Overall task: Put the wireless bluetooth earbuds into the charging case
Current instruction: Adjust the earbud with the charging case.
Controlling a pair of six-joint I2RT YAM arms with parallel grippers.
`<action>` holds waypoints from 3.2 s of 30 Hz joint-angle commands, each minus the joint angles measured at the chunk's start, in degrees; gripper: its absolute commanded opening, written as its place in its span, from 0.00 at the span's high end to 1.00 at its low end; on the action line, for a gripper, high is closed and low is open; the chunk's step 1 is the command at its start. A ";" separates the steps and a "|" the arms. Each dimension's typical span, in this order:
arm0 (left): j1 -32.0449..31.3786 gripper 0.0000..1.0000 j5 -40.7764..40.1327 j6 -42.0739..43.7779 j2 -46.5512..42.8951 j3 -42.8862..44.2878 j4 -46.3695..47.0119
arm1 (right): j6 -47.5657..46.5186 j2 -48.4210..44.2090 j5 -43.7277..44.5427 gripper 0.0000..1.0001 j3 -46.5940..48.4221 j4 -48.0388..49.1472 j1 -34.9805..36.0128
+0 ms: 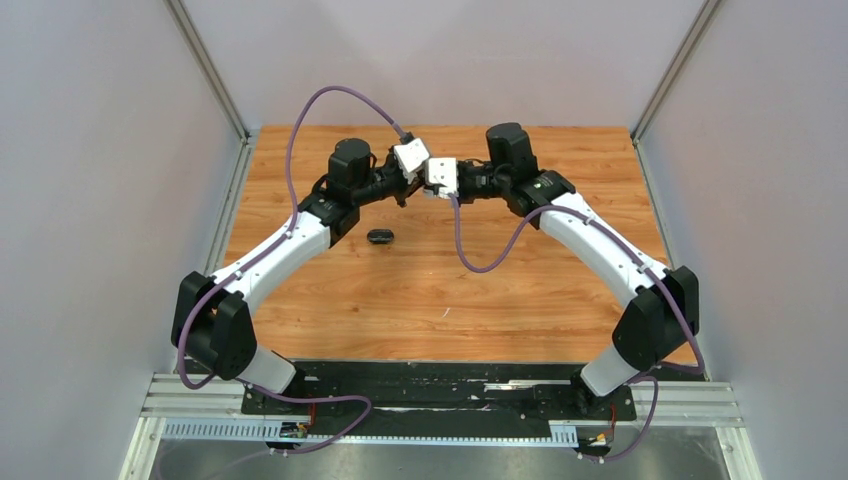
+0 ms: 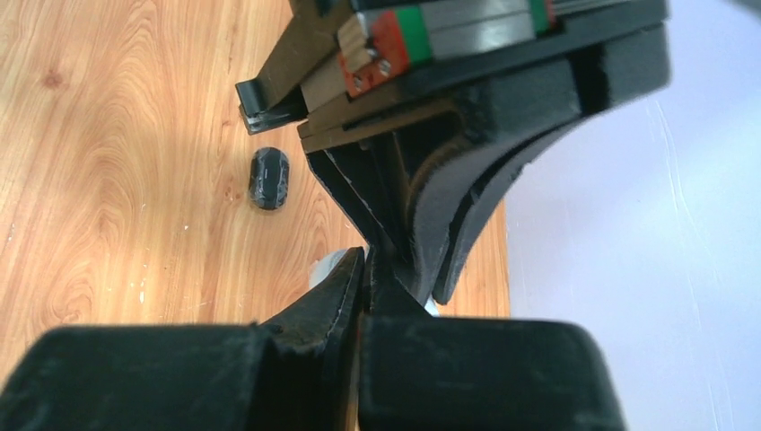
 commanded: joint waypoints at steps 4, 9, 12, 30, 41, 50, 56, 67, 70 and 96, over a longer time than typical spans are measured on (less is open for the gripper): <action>-0.67 1.00 0.05 -0.35 -1.69 0.38 2.59 | 8.57 -6.04 -2.81 1.00 -0.12 4.24 -2.26; -0.66 1.00 -0.54 -0.64 -1.22 0.40 2.62 | 11.01 -7.54 -3.90 1.00 -1.26 4.24 -2.62; -0.67 1.00 -0.27 -1.02 -1.25 0.47 2.79 | 10.64 -6.69 -3.88 0.97 -1.73 2.67 -2.63; -0.66 1.00 4.40 -5.69 -1.28 2.17 1.12 | 2.58 -2.52 -1.53 0.65 -2.21 0.46 -1.72; 0.46 1.00 4.67 -11.35 0.40 4.51 0.66 | -2.96 -3.43 -1.28 0.69 -4.29 1.06 -0.61; 1.21 1.00 5.64 -15.98 2.06 6.89 1.06 | -5.29 -4.28 -3.55 0.70 -5.74 1.18 -0.70; 1.34 1.00 5.12 -17.38 2.33 7.18 1.18 | -4.52 -4.36 -5.69 0.71 -5.96 0.95 -0.86; 1.43 1.00 3.79 -17.78 3.17 7.57 1.08 | -4.83 -5.45 -8.68 0.69 -6.48 -0.02 -1.48; 1.43 1.00 4.27 -17.76 3.14 7.70 1.13 | -5.07 -4.91 -8.26 0.69 -5.85 -0.54 -1.49; 0.66 1.00 -8.79 -16.65 0.63 4.58 3.14 | 27.95 -2.99 6.26 0.56 -4.09 16.00 -0.61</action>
